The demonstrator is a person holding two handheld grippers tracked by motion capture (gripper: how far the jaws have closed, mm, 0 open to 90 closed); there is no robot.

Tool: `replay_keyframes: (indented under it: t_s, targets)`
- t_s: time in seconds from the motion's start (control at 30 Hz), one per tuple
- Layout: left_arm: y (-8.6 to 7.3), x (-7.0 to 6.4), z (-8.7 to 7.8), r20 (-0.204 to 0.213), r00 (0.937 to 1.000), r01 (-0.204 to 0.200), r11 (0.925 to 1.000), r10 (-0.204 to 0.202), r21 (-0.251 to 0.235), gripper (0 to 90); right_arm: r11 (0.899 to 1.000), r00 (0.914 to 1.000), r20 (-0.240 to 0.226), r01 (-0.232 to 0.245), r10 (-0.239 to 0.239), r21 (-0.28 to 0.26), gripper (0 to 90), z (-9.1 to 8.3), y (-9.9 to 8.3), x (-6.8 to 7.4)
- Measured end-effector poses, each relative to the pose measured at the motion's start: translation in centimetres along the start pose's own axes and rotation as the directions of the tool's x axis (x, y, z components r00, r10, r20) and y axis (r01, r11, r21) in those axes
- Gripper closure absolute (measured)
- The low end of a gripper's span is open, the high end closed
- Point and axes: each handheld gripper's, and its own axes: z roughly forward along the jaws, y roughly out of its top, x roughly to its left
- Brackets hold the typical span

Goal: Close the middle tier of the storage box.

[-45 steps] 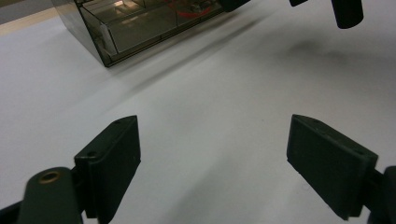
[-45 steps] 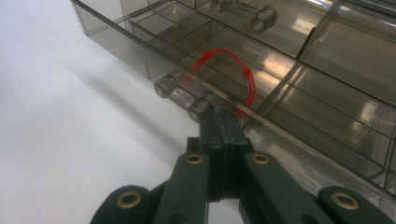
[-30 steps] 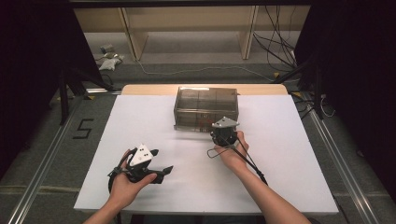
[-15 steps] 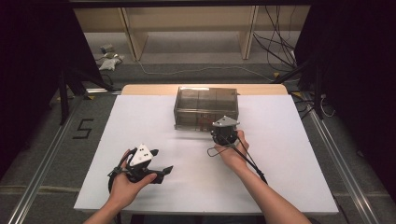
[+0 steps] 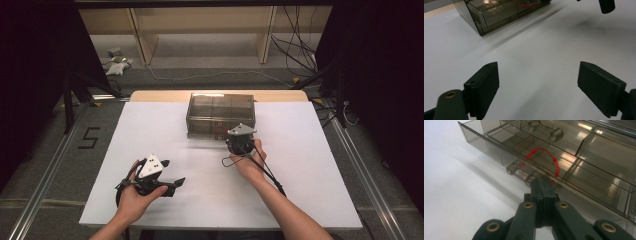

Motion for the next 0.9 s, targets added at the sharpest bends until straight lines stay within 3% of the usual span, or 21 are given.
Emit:
replay_keyframes:
  t_s: [0.9]
  targets:
    - [0.0,0.02,0.03,0.0,1.0,0.001,1.0,-0.001,0.001,17.5,1.0,0.9999,0.009,-0.007,0.007,-0.005,90.0,0.57,0.14,-0.32]
